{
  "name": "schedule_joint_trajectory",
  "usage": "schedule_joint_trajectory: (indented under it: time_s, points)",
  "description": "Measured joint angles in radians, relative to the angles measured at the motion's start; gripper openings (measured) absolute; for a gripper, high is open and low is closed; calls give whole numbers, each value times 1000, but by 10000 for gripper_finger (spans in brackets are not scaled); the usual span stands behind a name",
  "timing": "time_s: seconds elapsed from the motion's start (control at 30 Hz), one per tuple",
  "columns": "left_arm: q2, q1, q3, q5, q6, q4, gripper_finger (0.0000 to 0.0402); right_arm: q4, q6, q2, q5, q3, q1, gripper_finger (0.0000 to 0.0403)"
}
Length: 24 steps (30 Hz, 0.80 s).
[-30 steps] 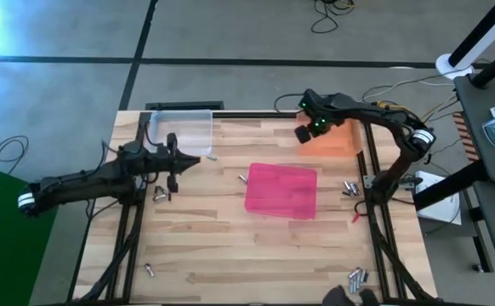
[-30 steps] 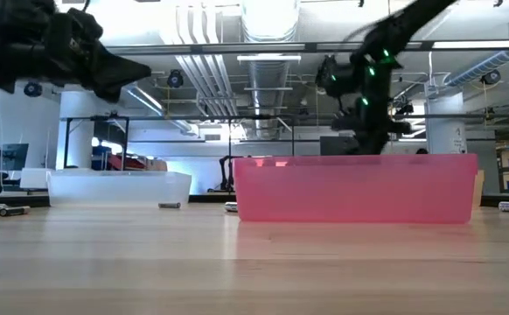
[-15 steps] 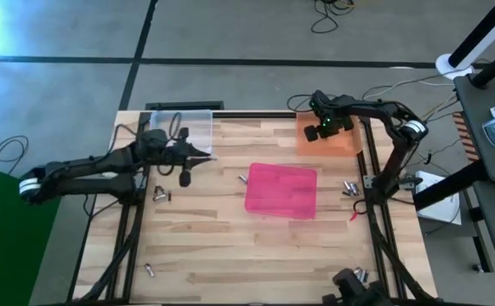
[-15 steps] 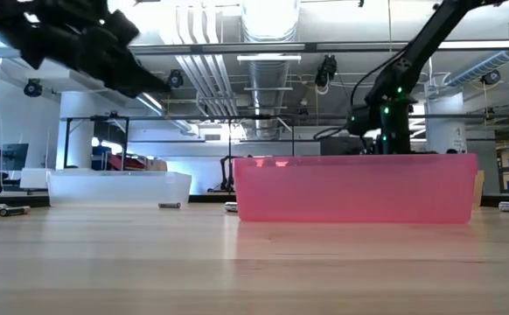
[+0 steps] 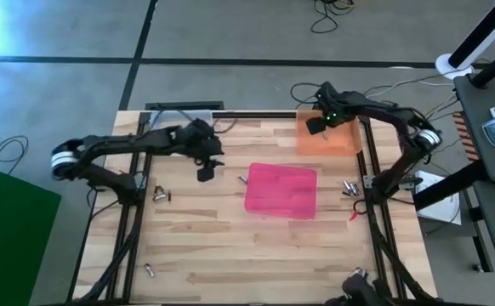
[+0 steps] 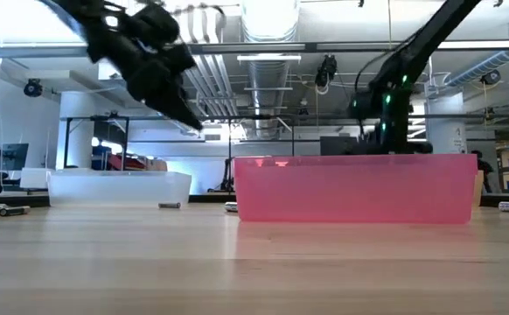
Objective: Sort batteries
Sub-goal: Put the blue battery into the orange bin
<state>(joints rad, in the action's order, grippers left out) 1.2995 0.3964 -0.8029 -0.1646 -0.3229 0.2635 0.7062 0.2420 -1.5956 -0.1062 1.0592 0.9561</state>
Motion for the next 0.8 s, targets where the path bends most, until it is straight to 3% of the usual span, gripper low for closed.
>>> schedule_joint_trajectory:
  time_s: [0.13,0.27,0.53,0.8]
  points:
    - [118,0,-73,0,-10,140,154,10,-11,122,-2,-7,-43,232]
    - [191,0,-109,30,-63,178,153,-12,-3,254,-3,-33,-130,254]
    - [324,1,-273,127,-149,333,153,-7,34,438,-13,-84,-369,245]
    - [497,2,-445,226,-187,647,153,-32,56,556,-145,-135,-580,240]
